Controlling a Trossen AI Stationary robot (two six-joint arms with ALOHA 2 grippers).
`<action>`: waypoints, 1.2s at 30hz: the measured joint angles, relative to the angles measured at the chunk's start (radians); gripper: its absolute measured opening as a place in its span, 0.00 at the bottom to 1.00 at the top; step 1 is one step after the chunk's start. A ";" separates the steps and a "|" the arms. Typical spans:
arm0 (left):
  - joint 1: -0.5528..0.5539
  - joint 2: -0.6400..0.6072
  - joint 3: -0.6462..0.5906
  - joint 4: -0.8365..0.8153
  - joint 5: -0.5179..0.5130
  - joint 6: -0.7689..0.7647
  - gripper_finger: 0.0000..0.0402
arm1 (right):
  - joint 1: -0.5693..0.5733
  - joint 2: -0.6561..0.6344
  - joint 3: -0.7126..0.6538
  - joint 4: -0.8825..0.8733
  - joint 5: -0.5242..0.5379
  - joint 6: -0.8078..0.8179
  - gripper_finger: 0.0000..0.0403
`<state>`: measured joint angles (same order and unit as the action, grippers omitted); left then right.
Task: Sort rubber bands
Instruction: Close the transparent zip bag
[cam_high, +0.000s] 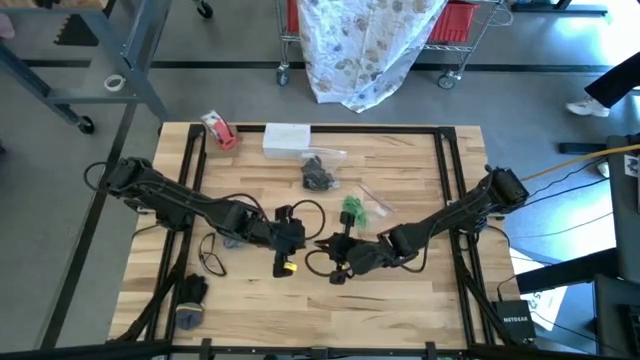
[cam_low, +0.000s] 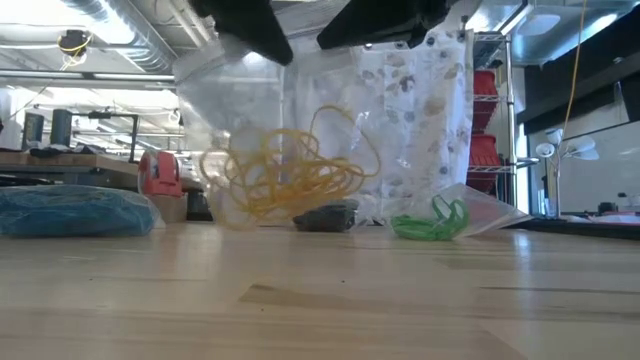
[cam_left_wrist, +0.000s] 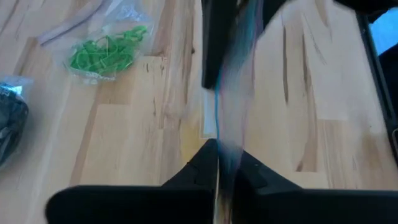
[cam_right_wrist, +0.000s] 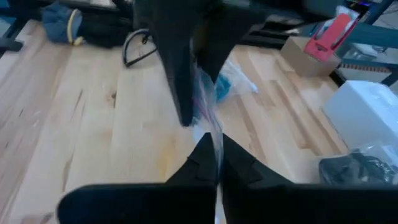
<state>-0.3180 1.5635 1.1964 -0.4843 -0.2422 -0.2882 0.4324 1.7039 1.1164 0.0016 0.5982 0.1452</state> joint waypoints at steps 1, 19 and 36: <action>0.003 0.000 0.007 0.000 0.006 -0.003 0.05 | 0.000 0.000 0.000 -0.003 -0.008 0.004 0.01; 0.058 0.001 0.040 -0.030 0.058 0.045 0.12 | -0.001 0.000 0.000 -0.012 -0.015 0.006 0.00; 0.046 0.000 0.037 -0.045 0.039 0.058 0.00 | 0.000 -0.026 0.000 0.021 -0.049 0.090 0.20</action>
<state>-0.2721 1.5639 1.2339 -0.5297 -0.2028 -0.2298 0.4319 1.6775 1.1168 0.0226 0.5497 0.2348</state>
